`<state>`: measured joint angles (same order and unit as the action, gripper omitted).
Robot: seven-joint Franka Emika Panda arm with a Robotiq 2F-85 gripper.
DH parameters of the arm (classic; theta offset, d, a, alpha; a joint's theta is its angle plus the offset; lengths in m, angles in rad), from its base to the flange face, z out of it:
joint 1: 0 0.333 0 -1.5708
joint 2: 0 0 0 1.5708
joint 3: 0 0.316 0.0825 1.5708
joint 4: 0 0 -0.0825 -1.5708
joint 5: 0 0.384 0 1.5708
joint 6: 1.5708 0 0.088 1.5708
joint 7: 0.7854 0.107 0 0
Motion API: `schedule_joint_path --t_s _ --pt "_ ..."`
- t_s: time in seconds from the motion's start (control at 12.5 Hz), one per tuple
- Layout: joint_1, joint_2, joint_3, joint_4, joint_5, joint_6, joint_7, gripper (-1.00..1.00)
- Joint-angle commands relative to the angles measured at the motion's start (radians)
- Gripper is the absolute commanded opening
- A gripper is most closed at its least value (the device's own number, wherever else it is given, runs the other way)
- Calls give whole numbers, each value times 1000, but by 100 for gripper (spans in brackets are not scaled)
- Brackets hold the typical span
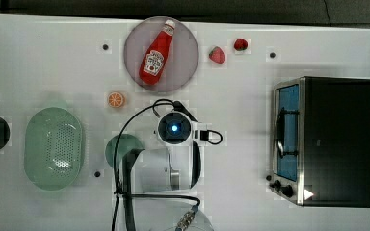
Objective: Pick banana from table and place on oven.
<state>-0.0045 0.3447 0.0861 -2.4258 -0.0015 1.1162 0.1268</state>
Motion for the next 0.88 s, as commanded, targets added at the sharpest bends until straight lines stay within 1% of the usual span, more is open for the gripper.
schedule_joint_path --t_s 0.08,0.24,0.4,0.64,0.88 --pt "-2 -50 0 -2 -24 4 41 -50" --pt "-2 -131 1 15 -24 -5 41 -50" --pt "-2 -236 0 29 -24 -68 41 -50" --pt "-7 -396 -6 84 -24 -272 41 -50" --pt "-12 -507 -23 198 -24 -555 39 -50"
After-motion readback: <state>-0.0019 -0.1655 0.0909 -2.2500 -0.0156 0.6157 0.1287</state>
